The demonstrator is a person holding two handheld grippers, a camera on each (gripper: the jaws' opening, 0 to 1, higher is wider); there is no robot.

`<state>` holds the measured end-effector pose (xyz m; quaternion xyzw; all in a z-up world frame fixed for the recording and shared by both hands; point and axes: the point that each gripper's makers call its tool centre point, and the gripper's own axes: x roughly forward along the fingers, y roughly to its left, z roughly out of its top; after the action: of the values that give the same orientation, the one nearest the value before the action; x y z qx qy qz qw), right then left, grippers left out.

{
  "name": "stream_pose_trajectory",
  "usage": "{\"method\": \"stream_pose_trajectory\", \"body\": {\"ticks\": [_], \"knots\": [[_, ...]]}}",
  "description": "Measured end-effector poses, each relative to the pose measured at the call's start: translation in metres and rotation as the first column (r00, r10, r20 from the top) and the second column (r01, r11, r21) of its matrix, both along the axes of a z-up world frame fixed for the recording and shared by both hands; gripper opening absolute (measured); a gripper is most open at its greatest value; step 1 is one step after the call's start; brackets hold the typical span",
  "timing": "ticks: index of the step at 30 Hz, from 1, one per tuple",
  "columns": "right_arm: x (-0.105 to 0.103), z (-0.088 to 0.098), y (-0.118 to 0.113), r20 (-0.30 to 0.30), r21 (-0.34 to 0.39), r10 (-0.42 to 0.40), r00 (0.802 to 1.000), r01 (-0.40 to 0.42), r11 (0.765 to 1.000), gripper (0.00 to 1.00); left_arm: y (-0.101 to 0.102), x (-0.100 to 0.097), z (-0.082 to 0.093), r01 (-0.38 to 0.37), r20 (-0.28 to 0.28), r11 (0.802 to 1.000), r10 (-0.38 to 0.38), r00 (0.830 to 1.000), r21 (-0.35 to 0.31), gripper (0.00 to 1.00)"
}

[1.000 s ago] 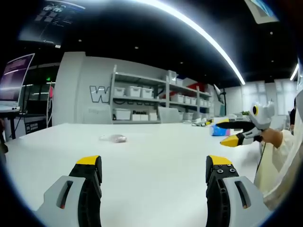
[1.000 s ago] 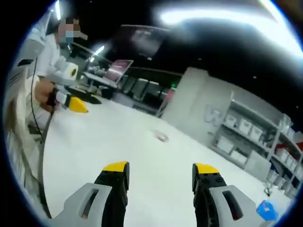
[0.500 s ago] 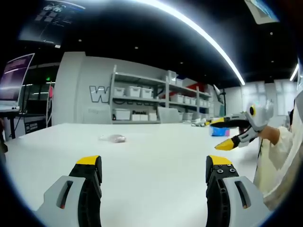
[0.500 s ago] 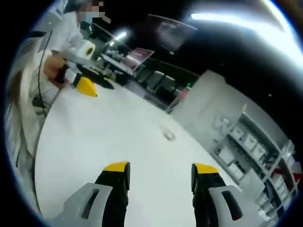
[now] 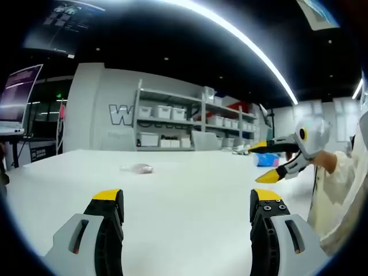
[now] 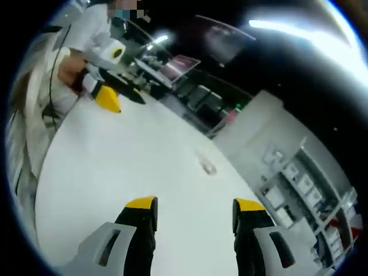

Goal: Open the resealable bag by pulling the two sides of the seal apart until the entire bag opening is separated and visibly accessible.

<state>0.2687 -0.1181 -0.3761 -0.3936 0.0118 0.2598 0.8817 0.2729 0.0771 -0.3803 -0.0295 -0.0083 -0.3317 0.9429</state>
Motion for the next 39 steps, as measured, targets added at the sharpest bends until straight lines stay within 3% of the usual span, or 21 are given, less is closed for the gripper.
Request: {"method": "stream_pose_trajectory", "body": {"ticks": [6, 13, 39], "knots": [[0.008, 0.003, 0.004, -0.004, 0.027, -0.004, 1.0, 0.004, 1.0, 0.52, 0.003, -0.001, 0.001, -0.003, 0.003, 1.0, 0.003, 1.0, -0.006, 0.9], [0.019, 0.01, 0.004, -0.025, 0.142, -0.053, 0.998, 0.056, 0.988, 0.52, 0.005, -0.002, 0.002, -0.004, 0.005, 1.0, 0.004, 1.0, -0.01, 0.9], [0.058, 0.002, 0.025, -0.163, 0.299, -0.082, 0.983, 0.128, 0.946, 0.5, 0.008, -0.004, 0.009, -0.006, 0.021, 1.0, 0.006, 1.0, -0.007, 0.9]]}}
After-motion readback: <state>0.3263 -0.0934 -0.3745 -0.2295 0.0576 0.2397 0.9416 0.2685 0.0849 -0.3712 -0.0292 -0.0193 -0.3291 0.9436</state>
